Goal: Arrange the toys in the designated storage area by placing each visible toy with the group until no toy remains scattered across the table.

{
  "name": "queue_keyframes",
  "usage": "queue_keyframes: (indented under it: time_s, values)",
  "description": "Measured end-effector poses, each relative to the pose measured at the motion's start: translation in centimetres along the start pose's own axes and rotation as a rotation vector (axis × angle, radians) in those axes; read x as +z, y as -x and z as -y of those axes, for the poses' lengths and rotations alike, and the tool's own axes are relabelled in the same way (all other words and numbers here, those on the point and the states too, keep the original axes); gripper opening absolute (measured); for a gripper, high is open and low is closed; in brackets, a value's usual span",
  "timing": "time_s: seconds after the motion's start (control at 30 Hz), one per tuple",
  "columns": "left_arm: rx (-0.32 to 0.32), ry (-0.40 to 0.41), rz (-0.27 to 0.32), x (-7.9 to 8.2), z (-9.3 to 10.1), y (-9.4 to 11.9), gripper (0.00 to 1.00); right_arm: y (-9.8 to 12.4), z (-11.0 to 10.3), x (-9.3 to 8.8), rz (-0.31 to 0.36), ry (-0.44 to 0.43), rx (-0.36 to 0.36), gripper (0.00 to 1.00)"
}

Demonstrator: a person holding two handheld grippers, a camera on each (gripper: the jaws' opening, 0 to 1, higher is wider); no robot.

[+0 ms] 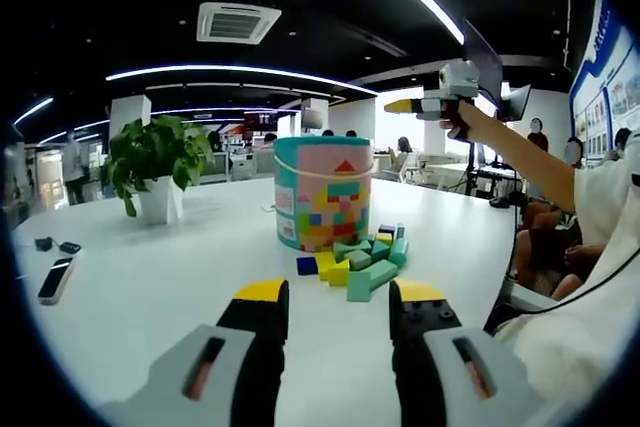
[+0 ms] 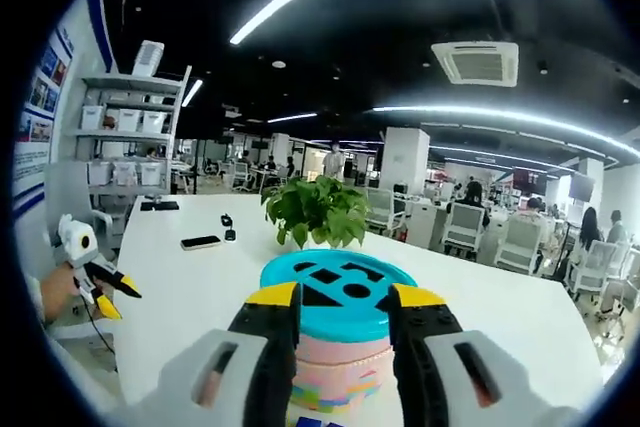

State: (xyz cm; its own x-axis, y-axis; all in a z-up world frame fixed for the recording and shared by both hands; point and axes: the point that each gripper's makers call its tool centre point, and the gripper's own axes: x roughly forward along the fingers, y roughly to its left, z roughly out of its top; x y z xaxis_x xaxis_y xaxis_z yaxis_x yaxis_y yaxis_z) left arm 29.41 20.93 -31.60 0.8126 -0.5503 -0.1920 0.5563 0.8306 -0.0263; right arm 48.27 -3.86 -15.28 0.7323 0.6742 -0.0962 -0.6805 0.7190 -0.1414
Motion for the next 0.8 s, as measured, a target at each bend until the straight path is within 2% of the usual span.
queue_keyframes:
  time_s: [0.2,0.37,0.6,0.67,0.8]
  values:
    - [-0.001,0.001,0.0,0.0,0.0,-0.1,0.41,1.1,-0.4,-1.0,-0.005,-0.001,0.01,0.38]
    - [-0.004,0.003,-0.006,-0.2,0.1,-0.2,0.41,2.1,-1.3,-2.7,-0.001,0.032,0.017,0.46]
    - [-0.013,-0.007,-0.015,-0.4,0.6,-0.5,0.41,3.6,-1.3,-4.3,-0.02,0.079,-0.033,0.4]
    - [-0.016,-0.009,-0.01,-0.2,0.7,-0.5,0.41,4.1,-1.3,-4.5,-0.008,0.084,-0.044,0.36]
    - [-0.034,0.009,0.009,0.1,1.1,-0.6,0.43,4.5,-1.4,-4.9,0.012,0.059,-0.049,0.35]
